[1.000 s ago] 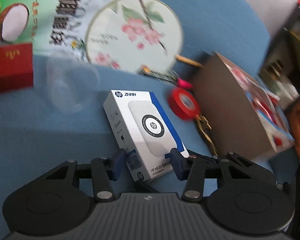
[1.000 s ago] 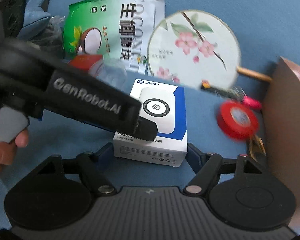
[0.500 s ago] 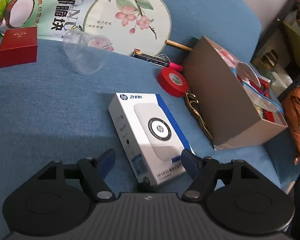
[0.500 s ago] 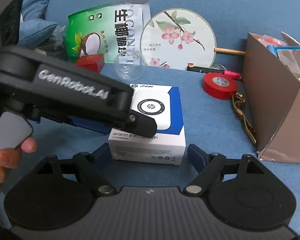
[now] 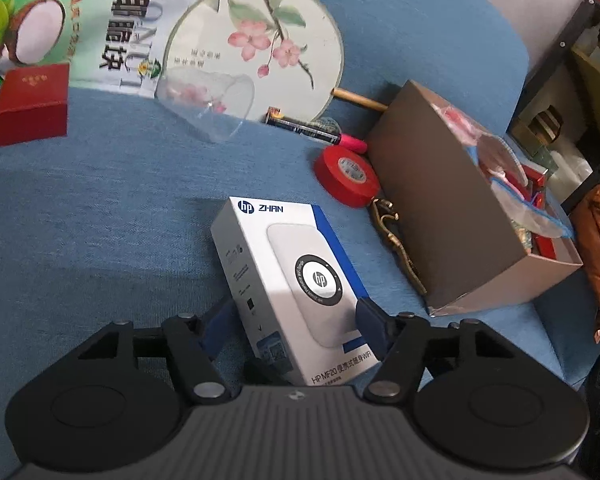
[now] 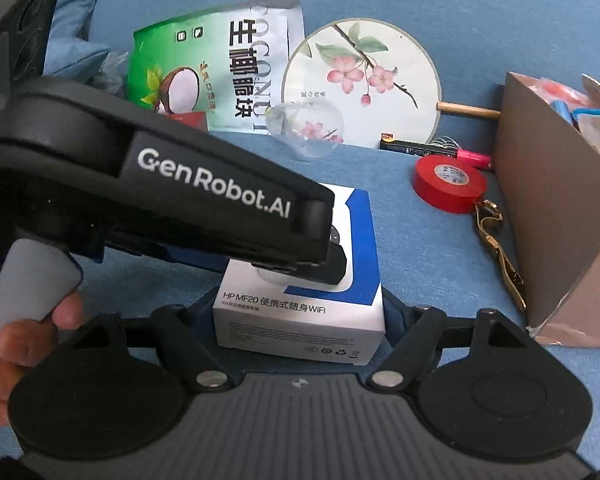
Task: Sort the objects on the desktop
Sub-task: 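Carry the power-bank box into the cardboard box and open the left gripper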
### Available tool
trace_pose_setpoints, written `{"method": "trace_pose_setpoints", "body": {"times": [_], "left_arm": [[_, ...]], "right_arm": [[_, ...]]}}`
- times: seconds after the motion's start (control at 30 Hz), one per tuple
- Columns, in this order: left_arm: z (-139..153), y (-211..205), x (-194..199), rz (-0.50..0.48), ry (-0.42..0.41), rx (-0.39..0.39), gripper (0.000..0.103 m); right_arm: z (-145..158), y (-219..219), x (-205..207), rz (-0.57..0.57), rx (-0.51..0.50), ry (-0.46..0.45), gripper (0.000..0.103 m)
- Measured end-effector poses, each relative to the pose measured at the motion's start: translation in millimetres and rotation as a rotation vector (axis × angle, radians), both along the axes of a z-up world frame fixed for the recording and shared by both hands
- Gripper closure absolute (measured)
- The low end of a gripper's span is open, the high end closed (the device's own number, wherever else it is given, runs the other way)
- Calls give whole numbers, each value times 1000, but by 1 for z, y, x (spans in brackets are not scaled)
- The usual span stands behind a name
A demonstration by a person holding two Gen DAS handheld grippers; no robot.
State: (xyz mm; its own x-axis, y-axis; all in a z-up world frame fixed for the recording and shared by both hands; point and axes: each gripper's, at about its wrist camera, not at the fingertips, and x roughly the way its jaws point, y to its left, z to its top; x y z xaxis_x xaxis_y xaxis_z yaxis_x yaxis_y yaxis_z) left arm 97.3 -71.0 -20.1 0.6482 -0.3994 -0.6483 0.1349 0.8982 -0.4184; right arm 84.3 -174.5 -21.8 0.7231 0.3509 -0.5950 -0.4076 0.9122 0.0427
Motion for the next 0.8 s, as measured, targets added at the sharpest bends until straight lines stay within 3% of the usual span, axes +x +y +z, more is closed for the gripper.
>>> {"method": "trace_pose_setpoints", "body": {"times": [0.23,0.47,0.8], "left_arm": [[59,-12,-14,-23,-190,-23,37],[118,-64,-1,-165,-340,-62,40],[133,-152,43,-351,-353,-26,42]], "right_arm": [[40,-6,-22,-32,14,-204,27],[93,-54,-33,-203,108,-420,27],[104,-129,-17,-425,158,-431,27]]}}
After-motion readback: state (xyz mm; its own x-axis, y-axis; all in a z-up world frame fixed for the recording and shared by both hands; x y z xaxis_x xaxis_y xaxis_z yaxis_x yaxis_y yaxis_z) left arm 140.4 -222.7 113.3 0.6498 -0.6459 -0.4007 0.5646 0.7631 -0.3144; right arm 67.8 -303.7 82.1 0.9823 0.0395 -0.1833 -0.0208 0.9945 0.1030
